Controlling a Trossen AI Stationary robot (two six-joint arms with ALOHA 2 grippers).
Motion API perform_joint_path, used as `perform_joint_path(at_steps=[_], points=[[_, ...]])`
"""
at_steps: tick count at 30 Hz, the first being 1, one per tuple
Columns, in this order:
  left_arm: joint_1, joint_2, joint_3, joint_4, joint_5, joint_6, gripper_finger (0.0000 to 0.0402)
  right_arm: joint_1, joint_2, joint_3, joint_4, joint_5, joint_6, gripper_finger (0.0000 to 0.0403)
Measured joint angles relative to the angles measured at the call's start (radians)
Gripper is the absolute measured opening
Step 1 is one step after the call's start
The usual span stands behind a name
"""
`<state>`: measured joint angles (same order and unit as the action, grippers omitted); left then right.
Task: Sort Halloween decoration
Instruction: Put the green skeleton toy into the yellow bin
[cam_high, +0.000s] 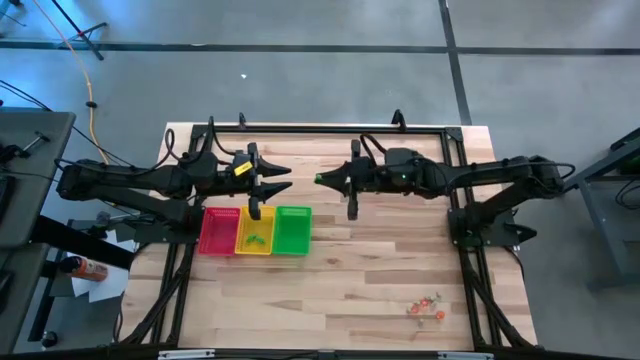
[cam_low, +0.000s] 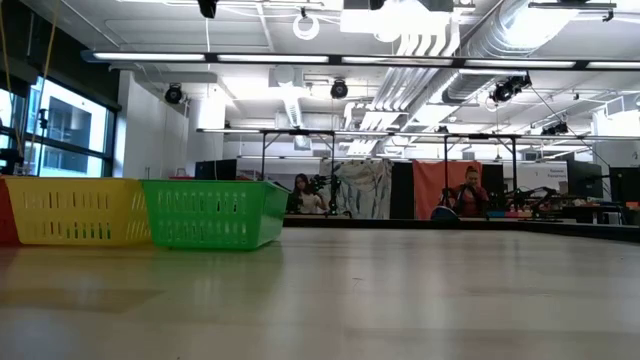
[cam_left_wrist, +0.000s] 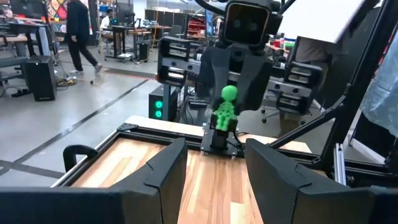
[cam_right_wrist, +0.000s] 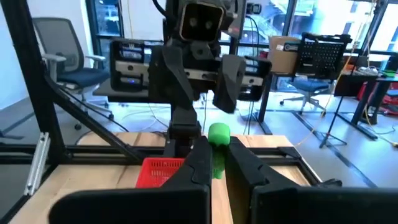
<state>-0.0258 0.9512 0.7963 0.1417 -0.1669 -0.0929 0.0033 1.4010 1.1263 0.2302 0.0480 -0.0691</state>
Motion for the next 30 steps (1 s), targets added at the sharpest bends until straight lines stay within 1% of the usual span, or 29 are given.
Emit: perform_joint_path(at_steps=[5, 15, 18, 20, 21, 24, 28, 30], points=[[0.0, 0.0, 0.0, 0.003, 0.0, 0.0, 0.0152, 0.0, 0.0, 0.0, -0.002, 0.0, -0.026, 0.0006], [0.0, 0.0, 0.0, 0.021, 0.0, 0.0, 0.0152, 0.001, 0.0, 0.0, -0.004, 0.001, -0.022, 0.0006], [0.0, 0.0, 0.0, 0.033, 0.0, -0.006, 0.0152, 0.001, 0.001, 0.0, -0.019, 0.001, 0.002, 0.0006], [0.0, 0.0, 0.0, 0.07, 0.0, -0.007, 0.0152, 0.001, 0.015, 0.0, -0.047, 0.001, 0.021, 0.0006], [0.0, -0.002, 0.0, 0.091, 0.0, -0.004, 0.0152, 0.001, 0.029, 0.0, -0.072, 0.001, 0.028, 0.0006], [0.0, -0.019, 0.0, 0.152, 0.0, 0.017, 0.0152, 0.001, 0.106, -0.001, -0.054, -0.004, 0.055, 0.0006], [0.0, -0.044, 0.0, 0.184, 0.0, 0.027, 0.0152, 0.001, 0.251, -0.001, 0.073, -0.06, 0.081, 0.0006], [0.0, -0.057, 0.0, 0.186, 0.0, 0.027, 0.0152, 0.001, 0.33, -0.001, 0.166, -0.07, 0.122, 0.0006]])
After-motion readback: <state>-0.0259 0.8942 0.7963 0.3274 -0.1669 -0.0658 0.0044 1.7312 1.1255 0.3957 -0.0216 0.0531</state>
